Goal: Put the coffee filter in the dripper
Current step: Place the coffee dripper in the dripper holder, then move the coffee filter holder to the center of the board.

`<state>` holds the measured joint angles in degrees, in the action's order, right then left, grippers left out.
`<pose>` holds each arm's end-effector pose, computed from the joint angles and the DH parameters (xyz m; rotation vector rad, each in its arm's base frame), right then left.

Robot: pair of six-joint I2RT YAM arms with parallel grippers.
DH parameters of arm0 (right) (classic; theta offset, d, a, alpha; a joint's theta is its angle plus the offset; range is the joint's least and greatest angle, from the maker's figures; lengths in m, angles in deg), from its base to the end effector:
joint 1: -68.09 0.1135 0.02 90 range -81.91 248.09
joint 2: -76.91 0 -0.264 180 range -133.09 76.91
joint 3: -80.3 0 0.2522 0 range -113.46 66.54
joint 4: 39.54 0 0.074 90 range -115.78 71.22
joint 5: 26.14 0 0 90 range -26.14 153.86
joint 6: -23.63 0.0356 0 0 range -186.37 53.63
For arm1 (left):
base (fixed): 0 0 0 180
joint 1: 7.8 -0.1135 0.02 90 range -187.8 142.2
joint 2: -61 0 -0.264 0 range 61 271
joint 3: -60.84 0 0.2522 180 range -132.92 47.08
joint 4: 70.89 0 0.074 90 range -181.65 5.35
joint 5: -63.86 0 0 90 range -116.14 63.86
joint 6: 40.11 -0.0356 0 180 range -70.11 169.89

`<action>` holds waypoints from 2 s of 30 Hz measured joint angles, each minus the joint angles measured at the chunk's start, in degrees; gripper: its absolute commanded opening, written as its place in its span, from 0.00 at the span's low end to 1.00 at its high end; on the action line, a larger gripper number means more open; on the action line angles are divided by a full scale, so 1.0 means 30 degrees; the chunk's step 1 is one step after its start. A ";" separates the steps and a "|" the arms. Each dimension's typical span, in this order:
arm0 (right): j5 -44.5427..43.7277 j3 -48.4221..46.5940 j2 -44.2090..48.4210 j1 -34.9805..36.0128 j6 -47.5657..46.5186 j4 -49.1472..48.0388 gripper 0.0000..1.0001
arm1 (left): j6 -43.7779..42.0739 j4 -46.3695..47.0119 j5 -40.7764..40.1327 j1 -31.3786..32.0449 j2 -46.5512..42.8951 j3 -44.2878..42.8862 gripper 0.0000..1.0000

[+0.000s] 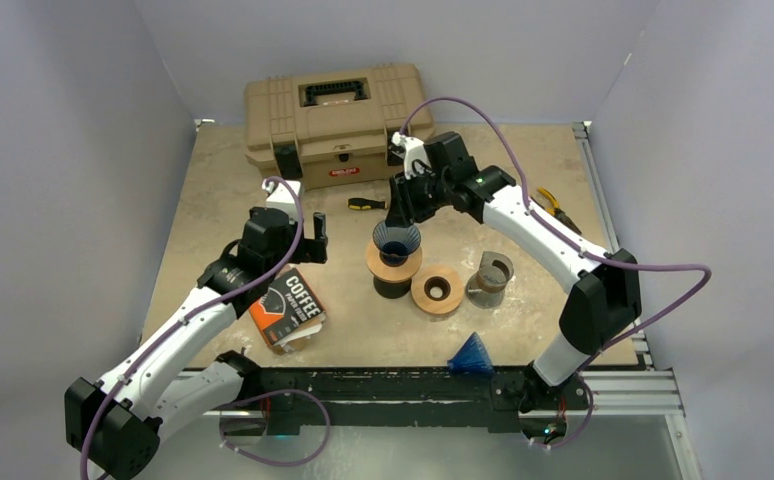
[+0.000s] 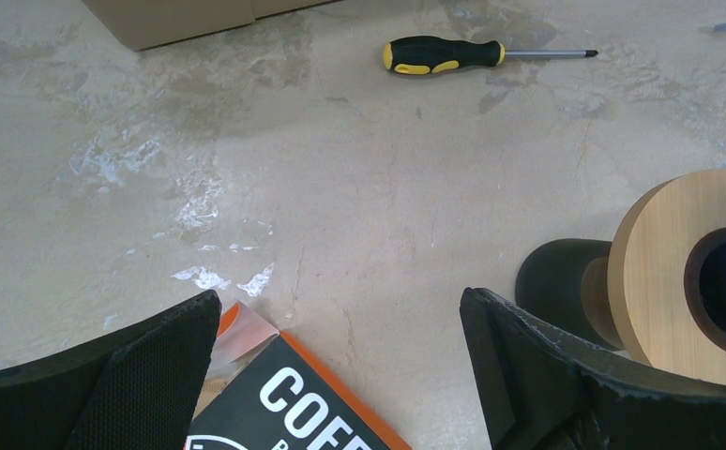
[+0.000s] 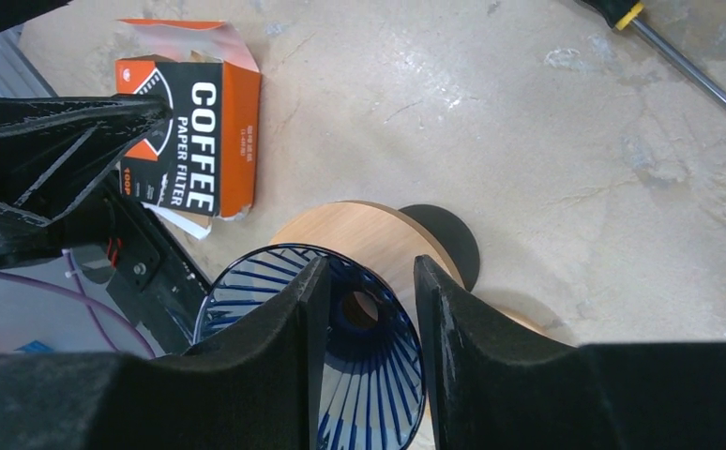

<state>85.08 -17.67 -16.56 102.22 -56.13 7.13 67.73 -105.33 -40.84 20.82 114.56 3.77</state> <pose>0.2964 0.2165 0.3248 -0.6856 2.2863 0.8109 0.1869 -0.0917 0.2856 0.0443 2.0982 -0.2196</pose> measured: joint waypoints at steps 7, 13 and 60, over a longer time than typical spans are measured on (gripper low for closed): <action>0.0306 0.0000 -0.0007 0.0270 0.0138 -0.0291 0.39 | 0.0000 0.0000 0.0029 0.0000 0.0000 0.0000 1.00; 0.0364 0.0000 -0.0007 0.0488 0.0233 -0.0350 0.40 | 0.0000 0.0000 0.0131 0.0000 0.0000 0.0000 0.99; -0.1224 0.5071 0.7490 -0.0903 0.3220 -0.4561 0.88 | 0.8553 -0.4335 -0.3534 0.0000 0.0306 0.0000 0.98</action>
<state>81.40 -2.46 5.91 99.51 -46.47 -6.55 93.39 -118.34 -51.44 20.82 115.48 3.77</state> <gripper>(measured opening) 0.875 0.995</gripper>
